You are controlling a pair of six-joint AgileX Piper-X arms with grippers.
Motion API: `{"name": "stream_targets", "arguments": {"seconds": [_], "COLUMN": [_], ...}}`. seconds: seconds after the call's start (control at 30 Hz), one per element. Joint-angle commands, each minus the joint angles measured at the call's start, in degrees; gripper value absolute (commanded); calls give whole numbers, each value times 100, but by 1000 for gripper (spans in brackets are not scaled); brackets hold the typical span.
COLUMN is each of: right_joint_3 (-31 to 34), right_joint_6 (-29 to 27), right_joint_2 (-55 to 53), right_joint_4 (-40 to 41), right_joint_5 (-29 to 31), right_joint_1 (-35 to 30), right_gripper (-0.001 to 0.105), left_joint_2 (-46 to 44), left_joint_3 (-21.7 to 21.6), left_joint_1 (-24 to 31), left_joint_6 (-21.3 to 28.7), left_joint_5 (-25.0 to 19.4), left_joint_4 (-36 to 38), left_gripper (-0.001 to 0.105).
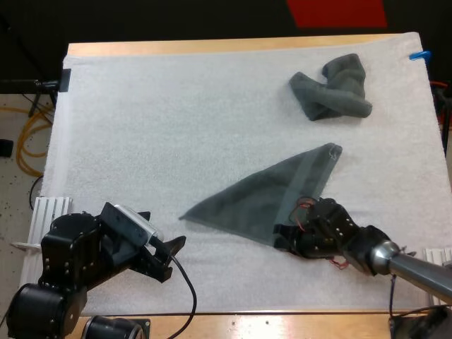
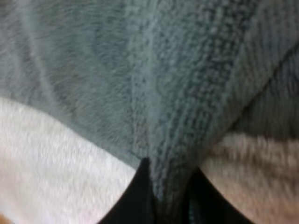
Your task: Pick towel from pile fold and stack
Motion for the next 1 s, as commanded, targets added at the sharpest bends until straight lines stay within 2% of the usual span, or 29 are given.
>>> {"name": "stream_targets", "arguments": {"seconds": [0.0,0.27,0.4,0.47,0.5,0.57,0.6,0.67,0.77,0.83,0.97], "right_joint_3": [11,11,11,11,11,11,11,11,11,11,11], "right_joint_6": [-226,-1106,-1288,-1287,-1287,-1287,-1287,-1287,-1287,-1287,-1287], "right_joint_2": [-194,-1400,-1724,-1819,-1823,-1822,-1822,-1822,-1822,-1822,-1822], "right_joint_4": [215,2331,2801,2840,2842,2831,2831,2831,2831,2831,2831], "right_joint_5": [0,121,508,607,602,606,606,606,606,606,606], "right_joint_1": [-2,-2,-2,-2,-2,-2,-2,-2,-2,-2,-2], "right_gripper": [0,0,0,0,0,0,0,0,0,0,0], "left_joint_2": [-30,161,343,450,482,634,668,883,1243,1544,2339], "left_joint_3": [-3,15,164,438,526,867,964,1292,1583,1676,1707], "left_joint_1": [-25,-111,-437,-646,-691,-776,-775,-774,-774,-774,-774], "left_joint_6": [4,4,4,-82,-178,-755,-869,-1461,-1948,-2088,-2115], "left_joint_5": [34,34,34,34,34,34,48,60,241,407,469], "left_joint_4": [24,24,12,-60,-135,-512,-609,-1232,-1920,-2174,-2348], "left_gripper": [76,76,76,76,76,76,76,76,76,76,76]}}
